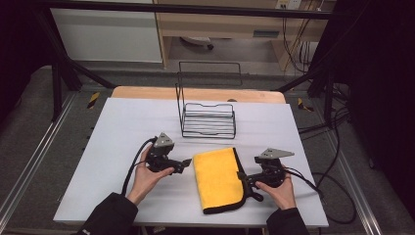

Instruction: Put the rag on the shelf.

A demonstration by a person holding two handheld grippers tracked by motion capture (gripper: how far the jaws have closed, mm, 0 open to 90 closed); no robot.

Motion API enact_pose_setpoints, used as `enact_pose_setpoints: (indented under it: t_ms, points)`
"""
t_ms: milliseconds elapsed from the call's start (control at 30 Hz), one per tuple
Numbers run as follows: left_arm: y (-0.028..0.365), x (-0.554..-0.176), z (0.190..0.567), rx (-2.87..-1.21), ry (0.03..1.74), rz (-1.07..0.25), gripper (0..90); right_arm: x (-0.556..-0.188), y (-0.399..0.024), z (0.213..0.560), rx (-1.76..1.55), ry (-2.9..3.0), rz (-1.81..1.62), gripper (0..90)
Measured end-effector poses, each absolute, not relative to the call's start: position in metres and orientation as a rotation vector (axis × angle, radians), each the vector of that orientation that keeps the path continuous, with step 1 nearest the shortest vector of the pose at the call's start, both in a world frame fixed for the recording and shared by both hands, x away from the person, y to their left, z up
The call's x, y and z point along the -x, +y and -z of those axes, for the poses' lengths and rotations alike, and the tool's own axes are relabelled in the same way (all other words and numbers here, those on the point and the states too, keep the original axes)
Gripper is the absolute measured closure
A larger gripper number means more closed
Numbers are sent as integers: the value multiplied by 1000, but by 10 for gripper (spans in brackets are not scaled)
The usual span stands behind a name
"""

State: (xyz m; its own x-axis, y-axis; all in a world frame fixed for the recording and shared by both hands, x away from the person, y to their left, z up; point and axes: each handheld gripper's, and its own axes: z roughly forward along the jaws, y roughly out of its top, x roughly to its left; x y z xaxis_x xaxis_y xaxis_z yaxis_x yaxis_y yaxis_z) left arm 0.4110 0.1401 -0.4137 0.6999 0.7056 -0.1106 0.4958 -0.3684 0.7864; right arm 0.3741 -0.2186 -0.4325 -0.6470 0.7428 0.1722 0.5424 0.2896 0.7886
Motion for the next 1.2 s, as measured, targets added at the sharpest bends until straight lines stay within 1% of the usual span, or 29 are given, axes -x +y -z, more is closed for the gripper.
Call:
enact_pose_setpoints:
  t_ms: [200,333,500,600,900,1000,1200]
  points:
    - [123,-419,416,-2072,938,-311,144,-374,-219,432,-1187,2329,-1283,26]
    - [115,-423,420,-2082,959,-311,198,-374,-219,432,-1189,2324,-1288,26]
    - [107,-429,428,-2109,1001,-305,285,-374,-218,432,-1186,2331,-1286,27]
    - [104,-432,435,-2117,1031,-300,361,-374,-218,433,-1186,2331,-1285,27]
    - [96,-436,443,-2103,1067,-233,550,-374,-218,433,-1193,2331,-1292,29]
    - [93,-436,444,-2111,1071,-236,582,-374,-218,432,-1200,2330,-1294,29]
    - [93,-437,446,-2111,1093,-203,614,-375,-218,432,-1202,2329,-1297,31]
